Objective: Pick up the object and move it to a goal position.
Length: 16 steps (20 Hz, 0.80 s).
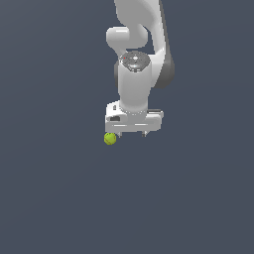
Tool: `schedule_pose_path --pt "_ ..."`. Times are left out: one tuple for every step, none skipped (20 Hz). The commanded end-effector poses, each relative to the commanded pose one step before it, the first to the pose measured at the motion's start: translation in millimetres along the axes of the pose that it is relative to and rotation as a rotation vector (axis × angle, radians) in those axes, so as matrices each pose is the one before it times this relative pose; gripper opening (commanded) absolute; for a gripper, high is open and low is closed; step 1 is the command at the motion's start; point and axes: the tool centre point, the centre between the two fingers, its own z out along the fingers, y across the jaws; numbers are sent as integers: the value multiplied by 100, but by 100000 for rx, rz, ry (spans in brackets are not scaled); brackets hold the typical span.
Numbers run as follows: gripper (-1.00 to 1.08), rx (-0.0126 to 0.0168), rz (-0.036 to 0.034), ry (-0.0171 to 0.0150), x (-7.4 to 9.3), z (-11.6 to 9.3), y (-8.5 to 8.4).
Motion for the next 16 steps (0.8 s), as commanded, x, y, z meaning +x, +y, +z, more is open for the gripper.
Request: schedule_pose_path --pt "100 0 0 0 0 0 1" --pt "100 72 66 3 -9 -20 2" --pt "100 183 169 5 -25 -57 -15" --pt "100 312 290 9 -41 -93 -16" --pt "100 434 411 14 -56 -130 -20" --pt "100 540 529 18 -69 -167 -33" --pt "100 506 522 17 -63 -160 -37" --pt "100 372 414 14 -43 -123 -36" --pt "100 244 305 10 -25 -85 -30" --pt "100 118 184 6 -8 -45 -18" --pt "100 0 0 0 5 -1 -18" --pt "100 -100 -118 -4 6 33 22" --pt "100 -60 -210 -7 -7 42 43" --pt "100 -36 -299 -10 -22 47 51" --pt "100 -22 -384 -14 -35 57 75" --pt "100 -24 -487 -17 -45 72 95"
